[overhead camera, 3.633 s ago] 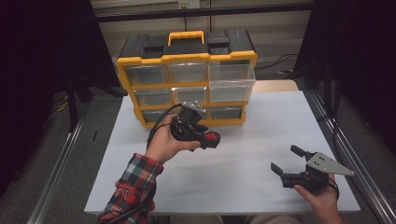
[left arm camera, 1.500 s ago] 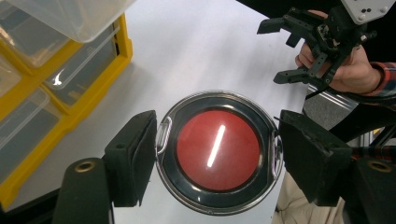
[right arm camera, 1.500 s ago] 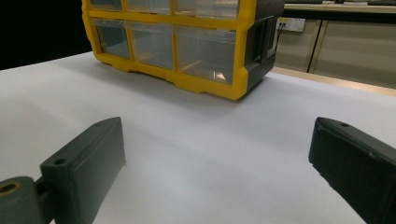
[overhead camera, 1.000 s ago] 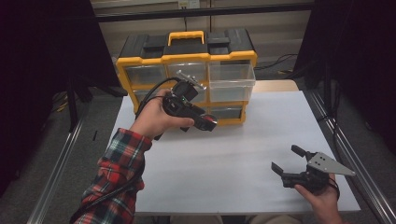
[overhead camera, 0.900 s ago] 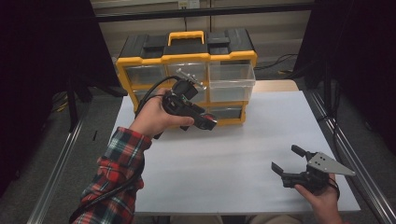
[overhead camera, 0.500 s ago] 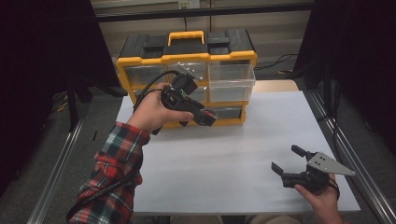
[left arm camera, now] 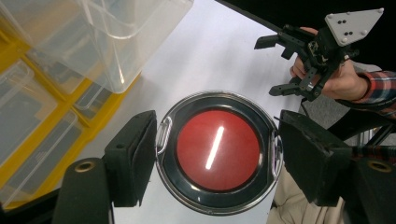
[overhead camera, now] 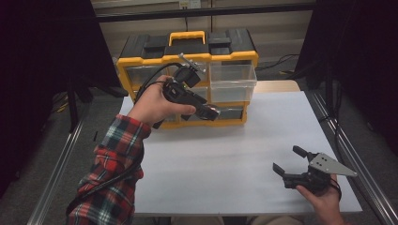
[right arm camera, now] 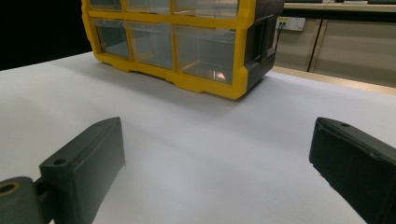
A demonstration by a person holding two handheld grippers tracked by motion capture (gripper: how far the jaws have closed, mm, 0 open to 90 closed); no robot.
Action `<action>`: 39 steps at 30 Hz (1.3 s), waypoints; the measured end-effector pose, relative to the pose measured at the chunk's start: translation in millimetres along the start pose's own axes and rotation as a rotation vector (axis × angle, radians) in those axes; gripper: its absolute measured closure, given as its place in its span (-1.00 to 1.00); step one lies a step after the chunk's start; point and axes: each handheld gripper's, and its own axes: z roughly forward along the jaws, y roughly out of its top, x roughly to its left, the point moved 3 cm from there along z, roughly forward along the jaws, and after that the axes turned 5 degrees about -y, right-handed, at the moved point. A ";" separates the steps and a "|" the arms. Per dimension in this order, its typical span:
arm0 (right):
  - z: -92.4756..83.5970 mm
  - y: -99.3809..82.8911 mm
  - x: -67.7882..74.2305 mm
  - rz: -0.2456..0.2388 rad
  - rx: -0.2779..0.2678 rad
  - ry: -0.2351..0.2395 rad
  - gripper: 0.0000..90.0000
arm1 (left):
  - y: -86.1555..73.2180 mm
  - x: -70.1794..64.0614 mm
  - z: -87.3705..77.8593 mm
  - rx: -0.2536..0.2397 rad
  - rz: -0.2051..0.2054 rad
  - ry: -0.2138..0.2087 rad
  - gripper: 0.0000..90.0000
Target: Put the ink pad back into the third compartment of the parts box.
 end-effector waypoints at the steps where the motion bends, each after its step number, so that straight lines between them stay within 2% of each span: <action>1: 0.0 -0.1 -0.2 -0.004 0.001 0.002 -0.93 | 0.9 -0.1 -0.9 0.001 -0.001 -0.001 -0.33; 2: -0.2 -0.2 -0.1 -0.002 0.003 0.002 -0.93 | 1.2 -1.4 -0.6 -0.005 -0.017 -0.003 -0.33; 3: -0.2 -0.1 -0.1 -0.002 0.003 0.002 -0.93 | 1.9 -0.7 -1.2 0.000 -0.006 -0.002 -0.33; 6: 0.0 0.0 0.0 0.000 0.002 -0.001 -0.93 | 4.1 -1.3 -2.7 -0.003 -0.016 -0.005 -0.33; 8: 0.0 0.0 0.0 0.000 0.000 0.000 -0.93 | 5.7 -0.5 -4.4 -0.006 -0.005 -0.005 -0.33; 12: 0.0 -0.2 -0.2 -0.004 0.004 0.002 -0.93 | 9.0 -2.7 -6.5 -0.003 -0.021 -0.006 -0.33; 13: 0.1 -0.1 0.0 0.000 0.002 0.000 -0.93 | 10.1 -3.0 -7.4 0.006 -0.018 -0.006 -0.33; 14: 0.1 -0.1 0.1 0.000 0.002 0.001 -0.93 | 10.5 -1.6 -9.1 0.031 0.007 -0.005 -0.33; 16: 0.1 -0.1 0.1 0.000 0.002 0.001 -0.93 | 12.2 -3.0 -8.9 0.010 -0.013 -0.004 -0.33; 17: 0.1 -0.1 0.1 0.000 0.002 0.001 -0.93 | 13.0 -2.1 -10.7 0.026 -0.001 -0.003 -0.33; 18: 0.1 -0.1 0.0 0.000 0.002 0.000 -0.93 | 13.7 -3.5 -9.7 0.004 -0.020 -0.004 -0.33; 20: 0.3 -0.2 -0.1 -0.002 0.001 -0.001 -0.93 | 15.3 -3.7 -10.4 0.005 -0.017 -0.005 -0.33; 21: 0.3 -0.2 -0.1 -0.002 0.001 -0.001 -0.93 | 16.1 -2.5 -12.2 0.025 0.004 -0.003 -0.33; 23: 0.4 -0.2 -0.1 -0.003 0.001 0.000 -0.93 | 17.3 -3.5 -11.7 0.013 -0.009 -0.008 -0.33; 24: 0.4 -0.2 -0.1 -0.003 0.001 0.000 -0.93 | 17.6 -2.6 -13.5 0.040 0.009 -0.005 -0.33; 25: 0.2 -0.1 0.0 -0.001 0.002 0.001 -0.93 | 18.1 -2.5 -14.0 0.044 0.011 -0.003 -0.33; 29: 0.1 -0.3 -0.4 -0.003 0.002 0.003 -0.93 | 20.5 -3.3 -15.9 0.030 0.004 0.003 -0.33; 30: 0.1 -0.3 -0.3 -0.004 0.002 0.003 -0.93 | 21.0 -2.7 -17.4 0.040 0.016 0.003 -0.33; 32: 0.0 -0.2 -0.2 -0.004 0.004 0.003 -0.93 | 22.3 -3.2 -19.0 0.042 0.010 0.002 -0.33; 37: 0.1 -0.1 -0.1 0.000 0.002 0.000 -0.93 | 25.0 -2.6 -21.4 0.050 0.025 0.006 -0.33; 39: 0.4 -0.2 -0.1 -0.003 0.001 0.000 -0.93 | 26.0 -4.2 -20.3 0.038 0.009 0.001 -0.33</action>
